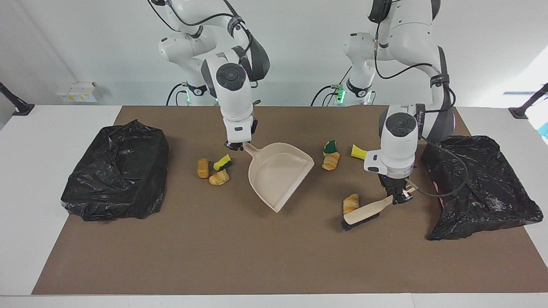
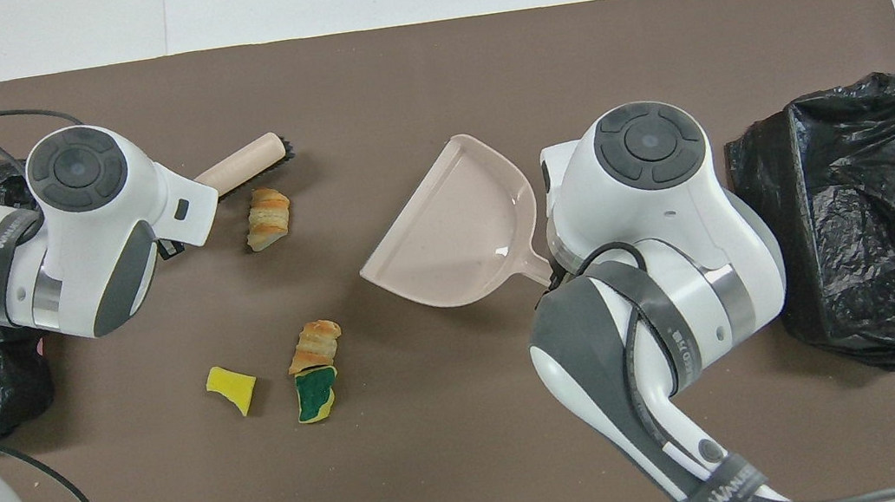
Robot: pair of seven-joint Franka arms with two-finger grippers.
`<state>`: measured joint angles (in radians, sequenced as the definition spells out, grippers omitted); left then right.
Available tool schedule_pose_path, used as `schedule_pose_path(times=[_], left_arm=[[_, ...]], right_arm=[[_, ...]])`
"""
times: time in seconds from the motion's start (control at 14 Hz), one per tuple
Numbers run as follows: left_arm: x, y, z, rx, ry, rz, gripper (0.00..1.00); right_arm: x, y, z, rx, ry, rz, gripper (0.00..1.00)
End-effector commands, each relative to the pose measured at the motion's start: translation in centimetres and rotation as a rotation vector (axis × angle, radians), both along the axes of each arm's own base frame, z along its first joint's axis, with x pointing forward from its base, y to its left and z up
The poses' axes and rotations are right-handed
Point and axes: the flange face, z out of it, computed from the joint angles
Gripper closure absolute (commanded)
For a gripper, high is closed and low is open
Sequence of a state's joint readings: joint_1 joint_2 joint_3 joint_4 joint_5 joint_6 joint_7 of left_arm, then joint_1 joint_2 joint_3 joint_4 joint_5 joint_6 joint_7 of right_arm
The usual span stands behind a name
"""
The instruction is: Sweep and dump trash in bin
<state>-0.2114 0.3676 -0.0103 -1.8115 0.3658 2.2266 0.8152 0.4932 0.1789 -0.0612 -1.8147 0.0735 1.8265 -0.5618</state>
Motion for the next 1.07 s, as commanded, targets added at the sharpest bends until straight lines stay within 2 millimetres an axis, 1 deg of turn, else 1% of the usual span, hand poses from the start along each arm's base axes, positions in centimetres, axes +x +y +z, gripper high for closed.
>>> schedule_pose_path(times=[0.0, 0.07, 0.14, 0.29, 0.43, 0.5, 0.57, 0.64, 0.78, 0.86, 0.93, 1.0], left_arm=[[-2.7, 0.5, -0.6, 0.02, 0.031, -0.077, 1.0], [-3.3, 0.8, -0.7, 0.027, 0.053, -0.084, 1.0], [-3.9, 1.6, -0.8, 0.036, 0.08, -0.09, 1.0], [-5.5, 2.8, -1.2, 0.065, 0.166, -0.091, 1.0], [-7.0, 3.6, -1.1, 0.103, 0.26, -0.063, 1.0], [-7.9, 3.8, -1.1, 0.119, 0.303, -0.067, 1.0], [-8.7, 4.0, -1.0, 0.131, 0.336, -0.065, 1.0], [-9.6, 4.4, -1.3, 0.14, 0.37, -0.049, 1.0], [-11.4, 5.2, -1.2, 0.146, 0.445, 0.003, 1.0], [-11.8, 5.4, -0.5, 0.132, 0.46, 0.029, 1.0], [-11.8, 5.3, 0.5, 0.117, 0.453, 0.045, 1.0], [-11.8, 5.4, 1.2, 0.103, 0.446, 0.088, 1.0]], right_arm=[[-1.8, -1.0, -0.1, 0.017, -0.005, 0.174, 1.0], [-2.3, -1.2, -0.4, 0.008, -0.006, 0.215, 1.0], [-3.0, -1.0, -0.4, 0.005, -0.005, 0.223, 1.0], [-3.8, -1.0, -0.6, 0.003, -0.001, 0.227, 1.0], [-5.6, 0.1, -0.9, -0.012, 0.001, 0.246, 1.0], [-6.5, 0.7, -1.1, -0.05, -0.036, 0.235, 1.0], [-7.2, 0.9, -1.3, -0.067, -0.067, 0.2, 1.0], [-7.7, 0.8, -1.5, -0.073, -0.083, 0.196, 1.0], [-8.3, 1.1, -1.6, -0.085, -0.084, 0.229, 1.0], [-8.4, 1.4, -1.9, -0.102, -0.09, 0.254, 1.0], [-9.4, 3.1, -2.5, -0.115, -0.087, 0.3, 1.0], [-9.8, 3.9, -2.9, -0.122, -0.095, 0.324, 1.0]])
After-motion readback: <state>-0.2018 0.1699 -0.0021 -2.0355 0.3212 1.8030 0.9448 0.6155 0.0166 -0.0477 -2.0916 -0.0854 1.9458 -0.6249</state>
